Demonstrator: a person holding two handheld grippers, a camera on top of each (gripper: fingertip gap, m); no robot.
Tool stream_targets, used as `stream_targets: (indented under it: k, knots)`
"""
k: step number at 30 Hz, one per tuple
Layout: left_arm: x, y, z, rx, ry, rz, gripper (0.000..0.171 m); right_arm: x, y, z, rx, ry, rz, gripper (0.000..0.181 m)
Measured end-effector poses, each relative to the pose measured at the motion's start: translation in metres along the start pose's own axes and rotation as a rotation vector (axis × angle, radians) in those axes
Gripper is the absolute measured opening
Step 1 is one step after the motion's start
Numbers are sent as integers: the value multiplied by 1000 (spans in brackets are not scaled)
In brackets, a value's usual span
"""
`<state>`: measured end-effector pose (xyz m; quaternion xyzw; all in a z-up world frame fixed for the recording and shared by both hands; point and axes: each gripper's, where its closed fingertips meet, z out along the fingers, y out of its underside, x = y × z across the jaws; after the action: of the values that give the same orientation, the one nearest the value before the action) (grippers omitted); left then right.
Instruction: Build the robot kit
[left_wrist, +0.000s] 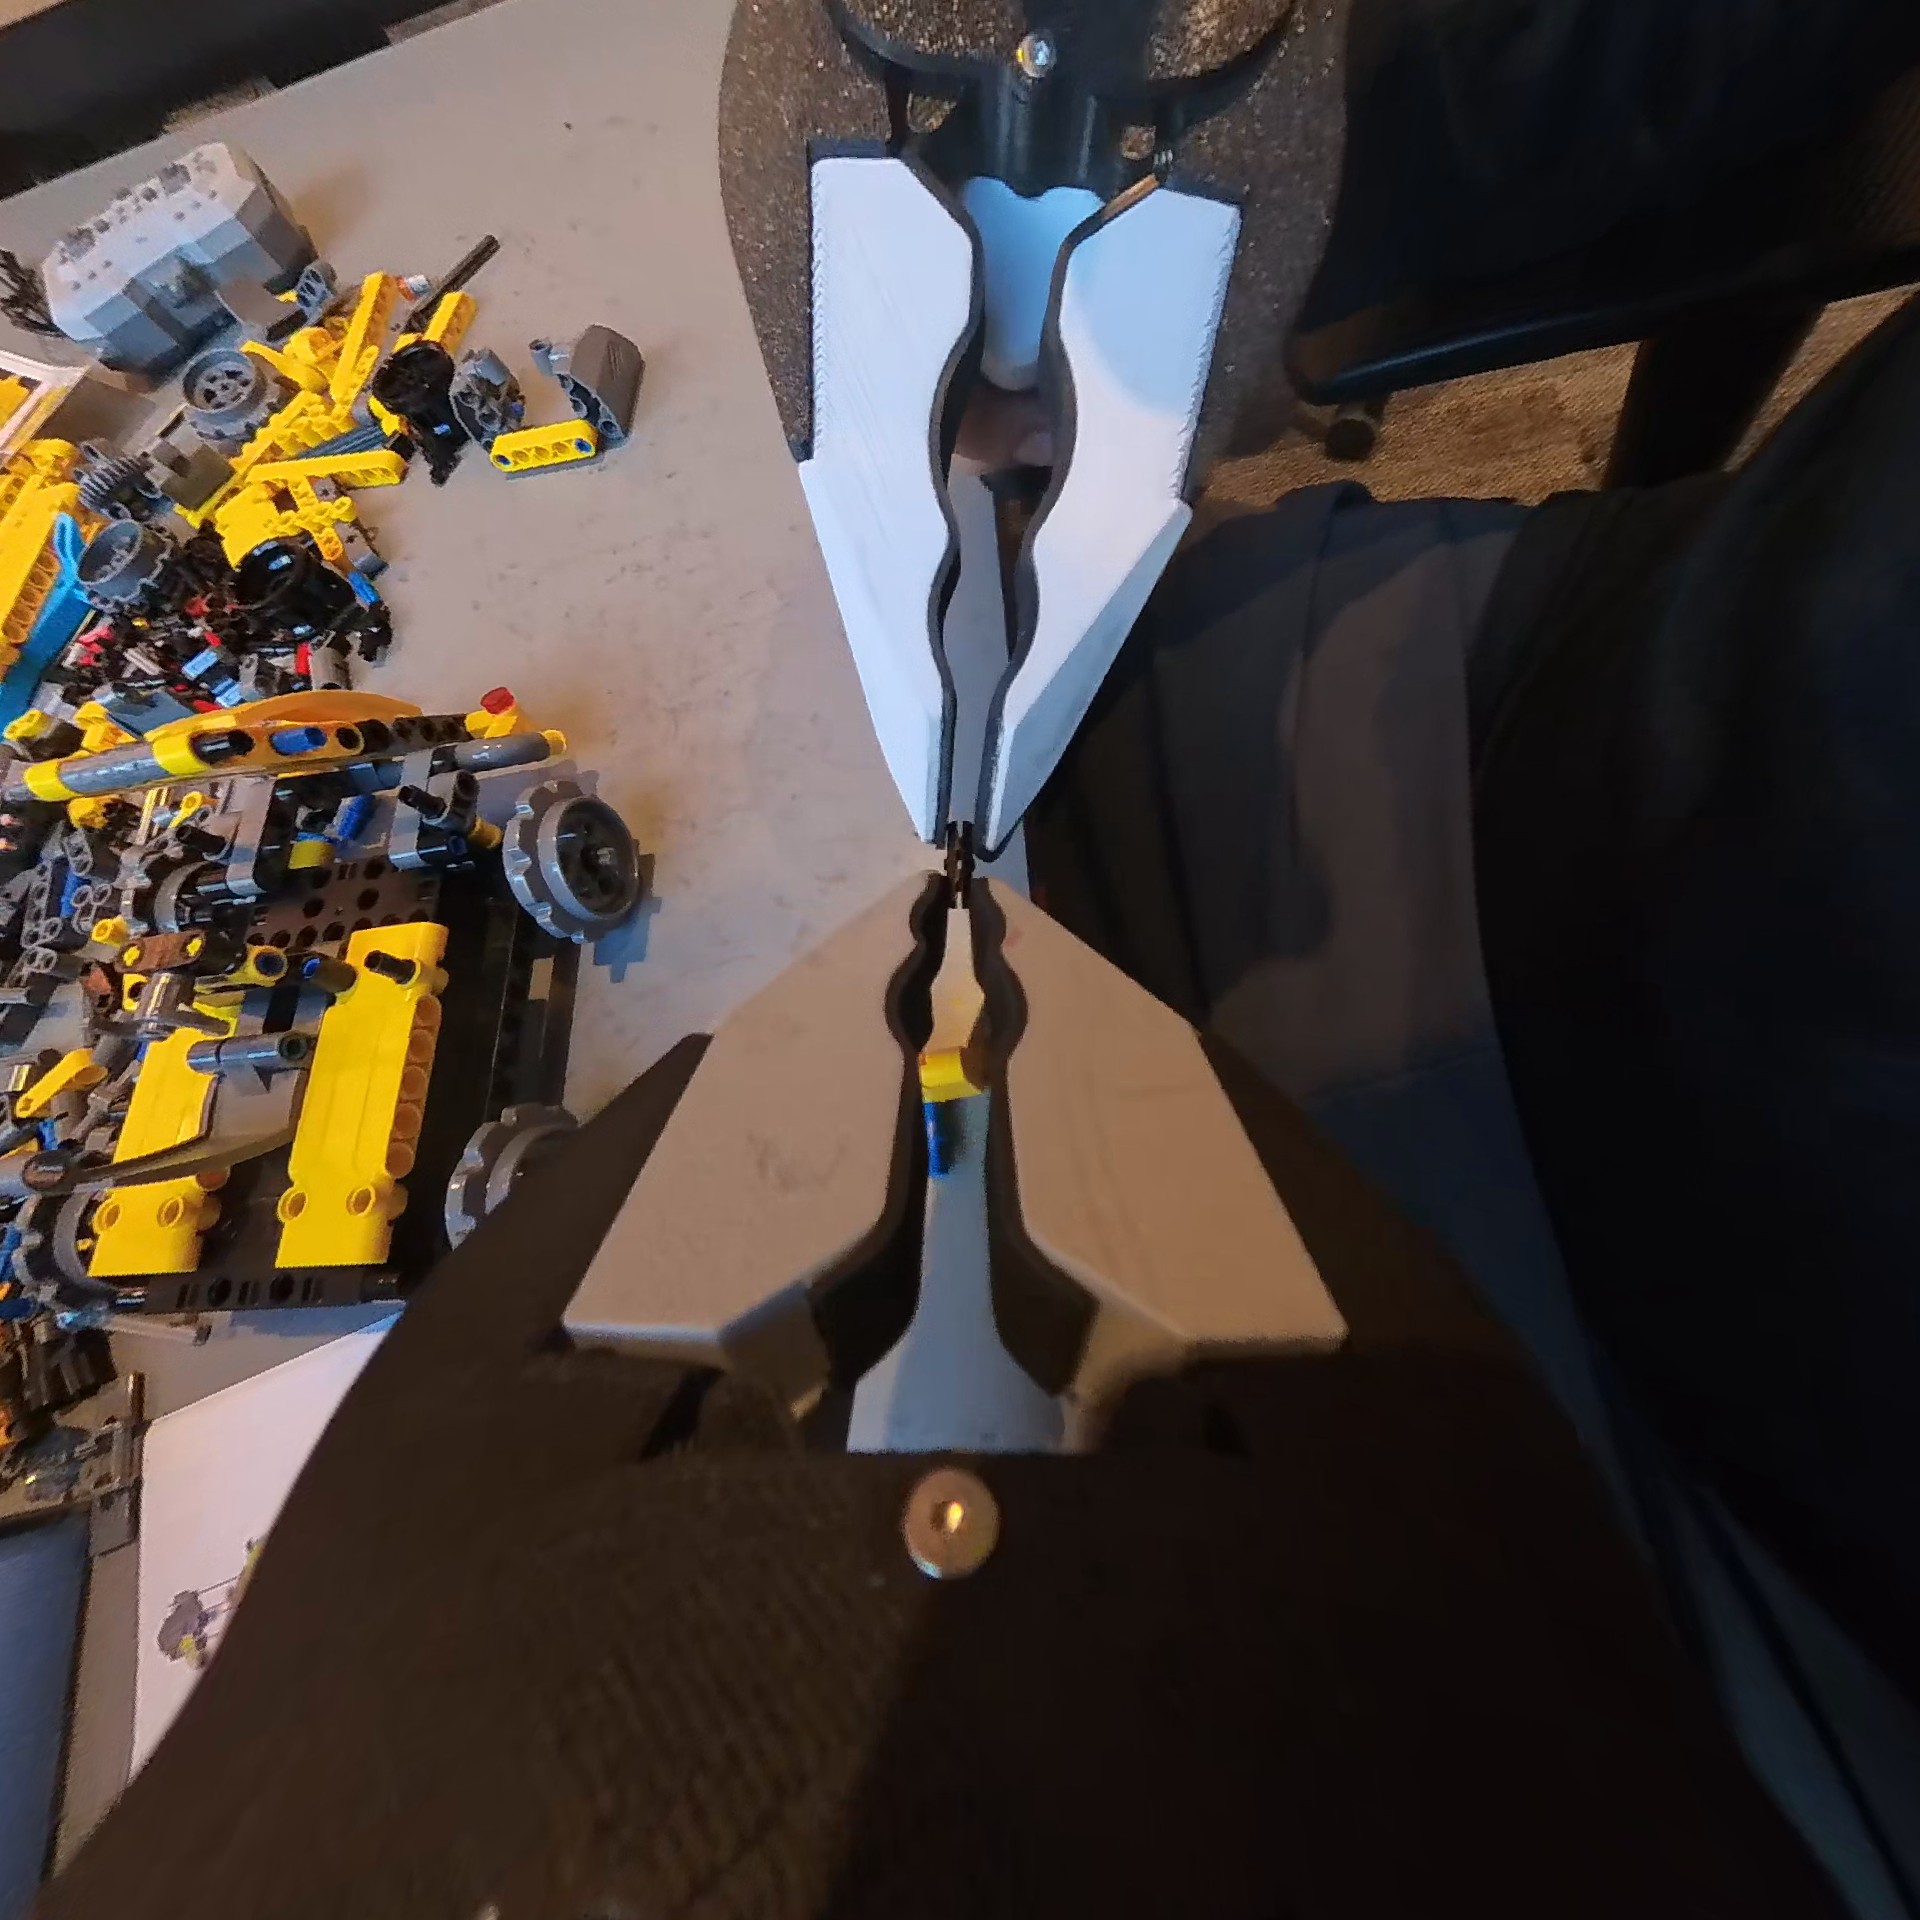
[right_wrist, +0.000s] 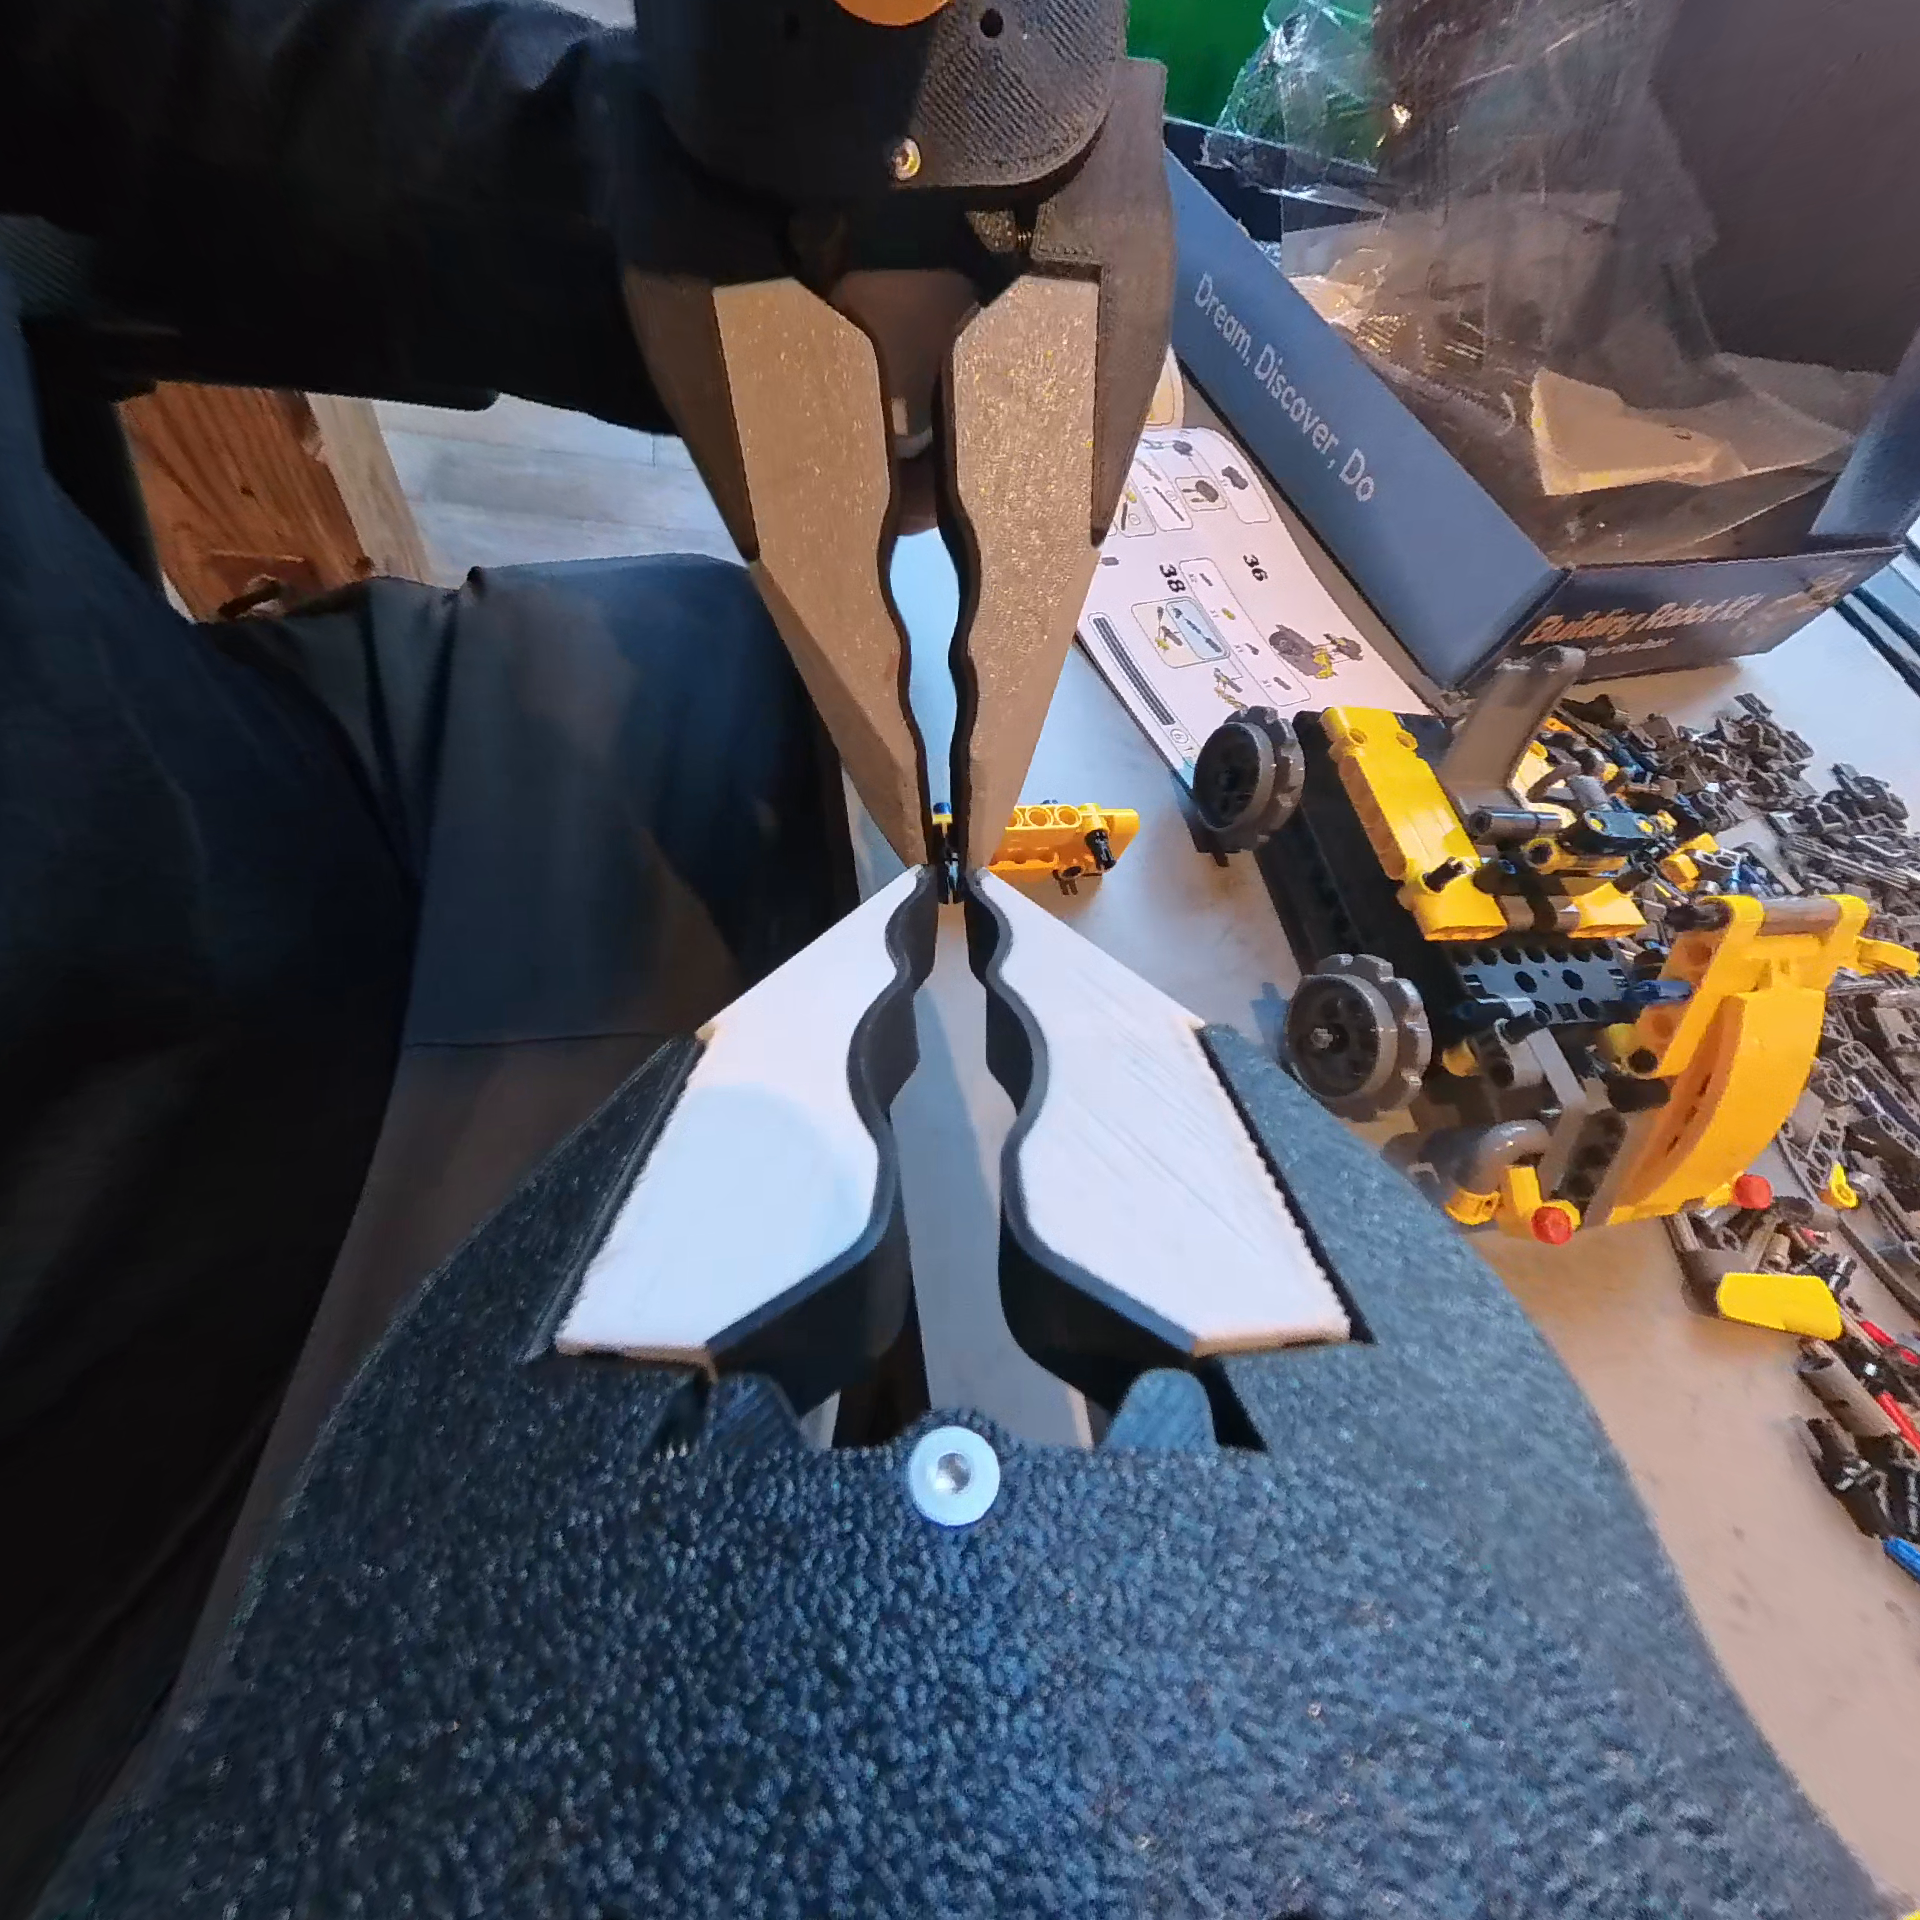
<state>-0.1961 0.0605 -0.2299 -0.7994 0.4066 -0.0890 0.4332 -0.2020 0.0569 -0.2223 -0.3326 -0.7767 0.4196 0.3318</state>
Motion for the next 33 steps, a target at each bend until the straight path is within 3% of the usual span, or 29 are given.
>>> stream_targets:
  k: [12,16,33]
  knots:
    - [1,2,-1,19,32,-35,11,-1,1,0,-11,6,-20,4]
    - [0,1,-3,28,28,-25,3,-1,3,1,-18,6,-14,4]
    - [-1,6,-1,-4,-3,19,2,-1,8,2,-40,14,-15,4]
